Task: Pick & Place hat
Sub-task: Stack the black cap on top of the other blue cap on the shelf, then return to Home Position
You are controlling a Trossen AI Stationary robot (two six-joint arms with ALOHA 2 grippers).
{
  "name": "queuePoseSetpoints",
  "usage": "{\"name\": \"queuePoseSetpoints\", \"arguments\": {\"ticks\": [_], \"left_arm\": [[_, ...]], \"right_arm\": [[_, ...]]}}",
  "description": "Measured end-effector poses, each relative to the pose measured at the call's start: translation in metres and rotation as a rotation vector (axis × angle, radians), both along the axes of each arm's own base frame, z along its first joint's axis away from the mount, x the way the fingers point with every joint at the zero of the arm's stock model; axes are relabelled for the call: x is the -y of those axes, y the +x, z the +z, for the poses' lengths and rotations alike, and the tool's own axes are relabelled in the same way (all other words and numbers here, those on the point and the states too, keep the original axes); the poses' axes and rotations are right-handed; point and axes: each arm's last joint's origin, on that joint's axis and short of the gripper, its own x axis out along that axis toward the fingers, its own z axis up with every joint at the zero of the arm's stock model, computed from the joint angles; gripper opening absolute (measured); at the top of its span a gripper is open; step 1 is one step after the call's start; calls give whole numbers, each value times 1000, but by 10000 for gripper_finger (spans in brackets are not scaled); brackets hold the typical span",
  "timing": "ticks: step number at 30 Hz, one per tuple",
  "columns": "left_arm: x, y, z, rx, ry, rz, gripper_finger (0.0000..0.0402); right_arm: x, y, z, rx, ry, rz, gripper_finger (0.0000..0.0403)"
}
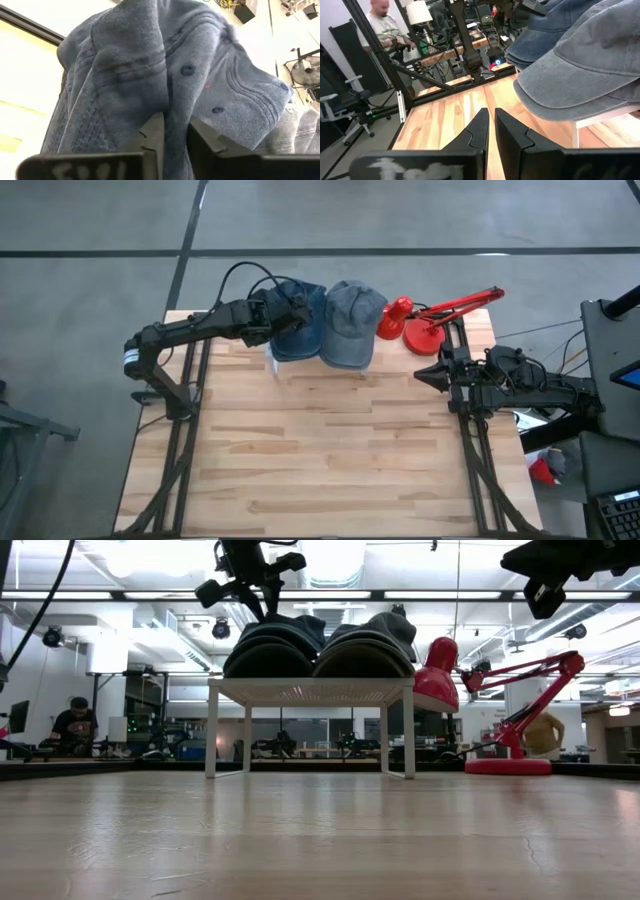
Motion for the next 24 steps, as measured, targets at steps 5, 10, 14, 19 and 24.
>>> {"name": "queuePoseSetpoints", "arguments": {"ticks": [5, 10, 14, 19, 24], "left_arm": [[0, -1, 1, 8, -16, -13, 118], [2, -4, 5, 13, -21, -34, 162], [5, -10, 12, 30, -42, -85, 179], [11, -22, 24, 46, -43, -151, 181], [17, -35, 36, 41, -11, -224, 181]], "right_arm": [[0, 0, 0, 0, 0, 0, 28], [0, 0, 0, 0, 0, 0, 28], [0, 0, 0, -3, 0, 0, 28], [0, 0, 0, -4, 0, 0, 28], [0, 0, 0, -4, 1, 0, 28]]}}
